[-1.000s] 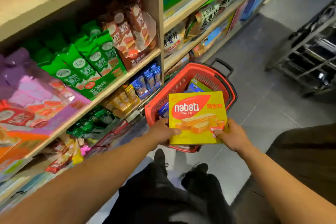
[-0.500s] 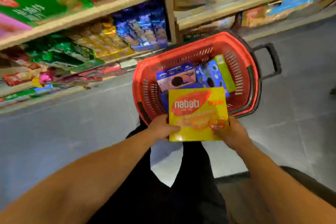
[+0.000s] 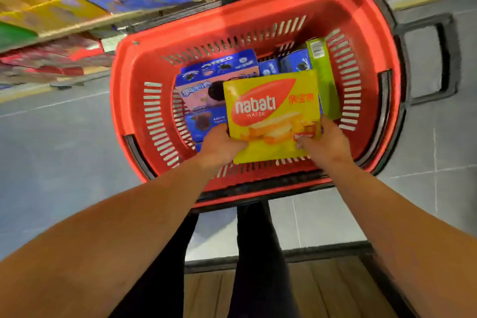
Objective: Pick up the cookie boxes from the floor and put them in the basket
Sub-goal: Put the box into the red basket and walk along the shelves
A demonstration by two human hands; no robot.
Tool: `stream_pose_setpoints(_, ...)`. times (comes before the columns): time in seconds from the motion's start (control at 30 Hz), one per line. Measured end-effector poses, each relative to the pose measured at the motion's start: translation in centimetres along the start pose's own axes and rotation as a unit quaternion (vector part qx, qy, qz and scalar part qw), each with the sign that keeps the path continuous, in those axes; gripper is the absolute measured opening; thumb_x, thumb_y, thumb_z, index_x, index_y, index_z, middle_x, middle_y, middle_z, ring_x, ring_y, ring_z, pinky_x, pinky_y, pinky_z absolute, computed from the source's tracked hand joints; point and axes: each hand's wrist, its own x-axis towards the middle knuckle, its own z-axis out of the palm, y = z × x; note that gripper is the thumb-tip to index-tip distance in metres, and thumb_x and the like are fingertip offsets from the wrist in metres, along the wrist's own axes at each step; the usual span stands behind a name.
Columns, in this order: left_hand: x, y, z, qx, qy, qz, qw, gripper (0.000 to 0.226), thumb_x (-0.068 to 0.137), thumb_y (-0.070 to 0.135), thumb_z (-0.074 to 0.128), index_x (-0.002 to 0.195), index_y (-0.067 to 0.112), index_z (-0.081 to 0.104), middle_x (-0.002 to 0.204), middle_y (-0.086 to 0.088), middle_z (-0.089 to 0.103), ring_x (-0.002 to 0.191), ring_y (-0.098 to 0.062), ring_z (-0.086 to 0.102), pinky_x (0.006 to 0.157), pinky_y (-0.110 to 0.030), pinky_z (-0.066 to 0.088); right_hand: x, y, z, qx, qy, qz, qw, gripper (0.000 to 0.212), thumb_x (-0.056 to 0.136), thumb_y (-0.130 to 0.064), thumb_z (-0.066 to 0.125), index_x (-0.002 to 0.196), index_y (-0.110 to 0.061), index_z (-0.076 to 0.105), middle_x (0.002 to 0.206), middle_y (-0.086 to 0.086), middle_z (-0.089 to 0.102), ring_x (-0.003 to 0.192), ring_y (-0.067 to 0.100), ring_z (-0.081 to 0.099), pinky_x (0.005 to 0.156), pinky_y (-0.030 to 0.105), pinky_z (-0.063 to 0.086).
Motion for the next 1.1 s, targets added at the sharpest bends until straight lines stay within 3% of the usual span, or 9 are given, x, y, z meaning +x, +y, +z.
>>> stream_pose_setpoints(0.13,3.3,0.3,2.1,0.053,-0.011,0.021,0.998,0.034,0.074,0.023,0.068,0.107,0.016,0.069,0.106,-0.007,0.069,0.091,-0.024,0.063,0.078,-0.037,0.050,4.6,0.8,1.7,-0.014,0.001,-0.031,0.999,0.030,0.080,-0.021,0.072,0.108,-0.012,0.063,0.106,0.009,0.069,0.101,0.026,0.062,0.085,0.031,0.048)
stream_pose_setpoints(0.2,3.2,0.0,2.5,0.061,-0.031,0.021,0.997,0.024,0.073,0.029,0.064,0.095,0.021,0.069,0.094,-0.004,0.066,0.078,-0.021,0.059,0.069,-0.034,0.047,5.0,0.6,2.3,0.006,-0.008,-0.048,0.999,0.035,0.078,-0.016,0.071,0.111,-0.008,0.061,0.104,0.006,0.068,0.096,0.021,0.062,0.085,0.025,0.047)
stream_pose_setpoints(0.27,2.3,-0.8,2.5,0.035,-0.023,0.007,0.999,0.011,0.079,0.024,0.064,0.090,0.022,0.065,0.084,0.000,0.061,0.071,-0.018,0.053,0.062,-0.031,0.040,3.9,0.6,2.7,0.025,-0.017,-0.055,0.998,0.037,0.077,-0.013,0.067,0.113,-0.006,0.059,0.107,0.011,0.067,0.104,0.025,0.061,0.093,0.034,0.048)
stream_pose_setpoints(0.33,0.9,-1.4,2.0,0.026,-0.007,0.004,1.000,0.031,0.083,0.024,0.065,0.113,0.020,0.061,0.097,0.006,0.059,0.086,-0.016,0.054,0.071,-0.030,0.039,1.8,0.9,2.5,-0.016,-0.009,-0.050,0.999,0.047,0.077,-0.018,0.066,0.121,-0.006,0.055,0.119,0.015,0.059,0.114,0.030,0.053,0.099,0.037,0.044)
stream_pose_setpoints(0.4,-1.1,-1.2,0.8,0.065,-0.004,0.016,0.998,0.054,0.085,0.028,0.066,0.135,0.014,0.049,0.126,0.000,0.057,0.112,-0.022,0.055,0.088,-0.034,0.042,-1.2,0.6,1.9,-0.059,-0.015,-0.046,0.997,0.058,0.077,-0.023,0.065,0.131,-0.009,0.050,0.129,0.015,0.053,0.119,0.032,0.050,0.100,0.037,0.042)
stream_pose_setpoints(0.5,-5.9,-0.5,-2.7,0.118,0.002,0.041,0.992,0.065,0.087,0.034,0.065,0.143,0.012,0.040,0.146,-0.008,0.045,0.131,-0.026,0.046,0.105,-0.037,0.038,-7.1,-1.3,1.2,-0.084,-0.021,-0.074,0.993,0.067,0.079,-0.026,0.068,0.139,-0.012,0.044,0.134,0.016,0.050,0.122,0.034,0.048,0.102,0.041,0.041)
stream_pose_setpoints(0.73,-16.8,-0.3,-11.4,0.163,0.032,0.138,0.976,0.049,0.082,0.026,0.065,0.130,0.020,0.057,0.128,-0.001,0.062,0.116,-0.021,0.058,0.095,-0.028,0.043,-19.7,-9.5,1.3,-0.188,-0.015,-0.139,0.972,0.075,0.081,-0.026,0.065,0.148,-0.012,0.032,0.140,0.011,0.043,0.126,0.035,0.044,0.104,0.041,0.040)
stream_pose_setpoints(0.83,-21.7,-0.9,-14.6,0.161,0.041,0.173,0.971,0.038,0.081,0.028,0.065,0.118,0.025,0.061,0.111,0.000,0.069,0.104,-0.022,0.063,0.082,-0.029,0.046,-24.4,-13.4,1.2,-0.215,-0.006,-0.176,0.961,0.065,0.080,-0.029,0.067,0.138,-0.010,0.043,0.129,0.013,0.050,0.120,0.035,0.048,0.096,0.041,0.045)
stream_pose_setpoints(1.1,-32.9,-5.8,-23.2,0.098,0.162,0.214,0.958,0.050,0.084,0.029,0.068,0.130,0.013,0.055,0.128,-0.009,0.062,0.114,-0.028,0.059,0.087,-0.021,0.040,-33.0,-21.3,2.4,-0.348,0.010,-0.327,0.879,0.072,0.078,-0.033,0.063,0.142,-0.011,0.039,0.143,0.014,0.042,0.127,0.032,0.045,0.106,0.038,0.037)
